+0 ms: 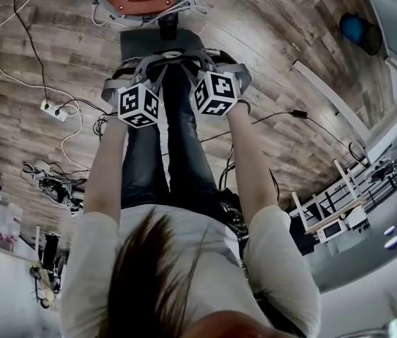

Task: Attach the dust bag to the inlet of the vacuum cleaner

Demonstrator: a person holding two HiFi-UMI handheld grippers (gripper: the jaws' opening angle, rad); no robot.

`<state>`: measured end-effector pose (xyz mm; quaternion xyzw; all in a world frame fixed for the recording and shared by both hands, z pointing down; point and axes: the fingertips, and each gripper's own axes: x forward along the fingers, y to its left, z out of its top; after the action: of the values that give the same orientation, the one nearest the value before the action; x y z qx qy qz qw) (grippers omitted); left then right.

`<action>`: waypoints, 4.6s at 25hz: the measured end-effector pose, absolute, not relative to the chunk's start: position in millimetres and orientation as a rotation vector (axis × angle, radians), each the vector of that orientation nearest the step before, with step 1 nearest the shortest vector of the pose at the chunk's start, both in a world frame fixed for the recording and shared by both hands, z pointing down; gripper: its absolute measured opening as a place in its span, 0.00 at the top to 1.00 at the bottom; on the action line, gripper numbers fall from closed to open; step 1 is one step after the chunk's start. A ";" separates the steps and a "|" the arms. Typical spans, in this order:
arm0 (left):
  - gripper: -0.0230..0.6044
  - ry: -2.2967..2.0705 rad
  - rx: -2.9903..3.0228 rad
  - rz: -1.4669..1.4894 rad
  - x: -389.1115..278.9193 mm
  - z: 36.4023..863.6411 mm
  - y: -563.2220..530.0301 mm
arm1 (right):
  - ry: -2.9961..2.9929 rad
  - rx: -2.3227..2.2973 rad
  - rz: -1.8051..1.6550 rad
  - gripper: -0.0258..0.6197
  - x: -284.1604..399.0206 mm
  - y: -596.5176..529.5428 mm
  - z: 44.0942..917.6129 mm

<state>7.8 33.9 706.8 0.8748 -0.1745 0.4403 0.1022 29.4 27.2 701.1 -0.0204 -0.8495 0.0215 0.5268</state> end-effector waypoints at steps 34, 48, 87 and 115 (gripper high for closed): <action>0.89 -0.501 2.469 1.358 -0.2 777.3 4.8 | -2.016 -0.038 0.073 0.91 23.0 0.6 768.6; 0.89 -0.516 2.473 1.368 0.0 780.3 -6.8 | -2.008 -0.079 0.043 0.91 23.4 -10.0 772.9; 0.86 -0.531 2.366 1.331 1.7 787.1 -30.8 | -2.036 0.013 0.066 0.91 25.3 -34.2 780.5; 0.84 -0.494 2.402 1.346 2.5 788.6 -37.1 | -2.038 0.071 0.053 0.89 24.9 -43.2 782.6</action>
<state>2.5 -37.1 788.6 0.8459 -0.1739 0.4741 0.1715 24.9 -43.2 782.6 0.0295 -0.8512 0.0223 0.5235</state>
